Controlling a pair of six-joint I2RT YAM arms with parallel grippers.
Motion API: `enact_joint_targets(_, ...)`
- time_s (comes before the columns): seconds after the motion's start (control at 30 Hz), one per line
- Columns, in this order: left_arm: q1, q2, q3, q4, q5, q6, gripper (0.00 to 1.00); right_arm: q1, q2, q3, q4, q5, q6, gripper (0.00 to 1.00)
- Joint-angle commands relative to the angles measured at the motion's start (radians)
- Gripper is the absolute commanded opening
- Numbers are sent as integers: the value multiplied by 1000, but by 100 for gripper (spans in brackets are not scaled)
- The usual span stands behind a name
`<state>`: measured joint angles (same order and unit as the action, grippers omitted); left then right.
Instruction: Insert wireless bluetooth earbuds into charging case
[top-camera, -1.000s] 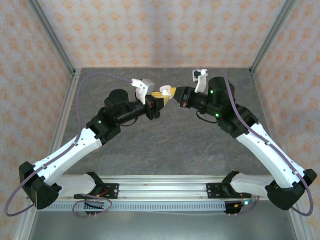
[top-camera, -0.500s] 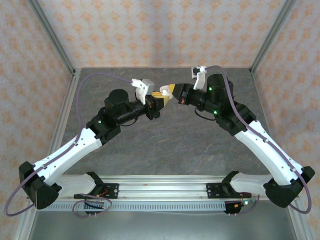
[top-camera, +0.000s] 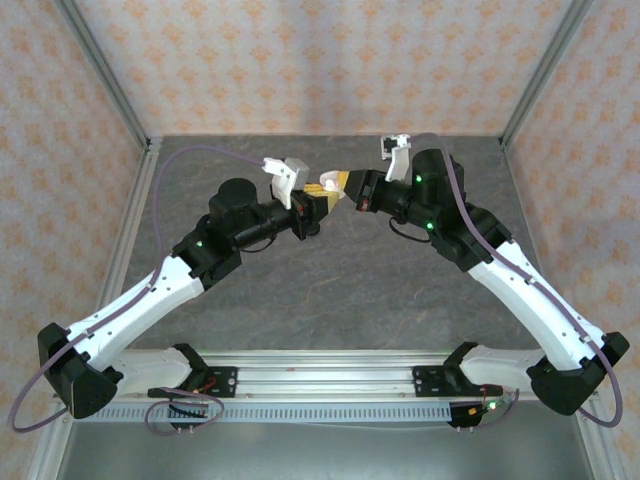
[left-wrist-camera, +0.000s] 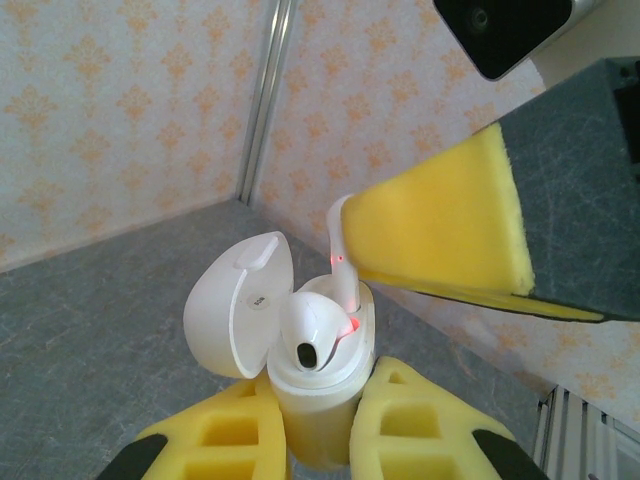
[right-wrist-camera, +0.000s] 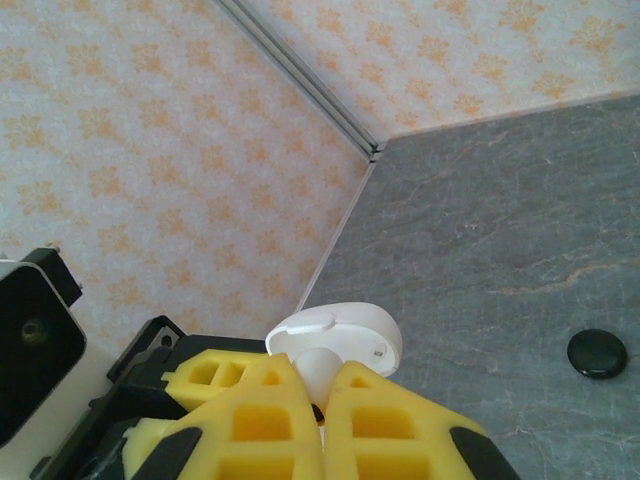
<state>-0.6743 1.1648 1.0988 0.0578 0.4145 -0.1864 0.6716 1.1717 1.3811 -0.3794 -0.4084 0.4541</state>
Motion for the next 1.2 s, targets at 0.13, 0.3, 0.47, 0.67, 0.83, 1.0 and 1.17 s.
enact_joint_targets(0.13, -5, -7, 27, 40, -5, 1, 0, 3, -19, -13, -53, -20, -36, 7)
enact_joint_targets(0.3, -6, -5, 33, 36, -3, 2, 0, 3, -15, -13, -70, -48, -42, 10)
enact_joint_targets(0.47, -5, -10, 35, 31, -3, 5, 0, 4, -16, -14, -71, -51, -44, 11)
enact_joint_targets(0.67, -5, -11, 35, 28, -5, 4, 0, 3, -19, -23, -70, -54, -46, 13)
enact_joint_targets(0.83, -5, -7, 35, 32, -5, 2, 0, 3, -30, -24, -67, -47, -49, 20)
enact_joint_targets(1.0, -4, 0, 39, 34, -2, 4, 0, 3, -31, -13, -67, -39, -48, 25)
enact_joint_targets(1.17, -5, 2, 41, 36, -2, 4, 0, 3, -32, 6, -72, -29, -43, 31)
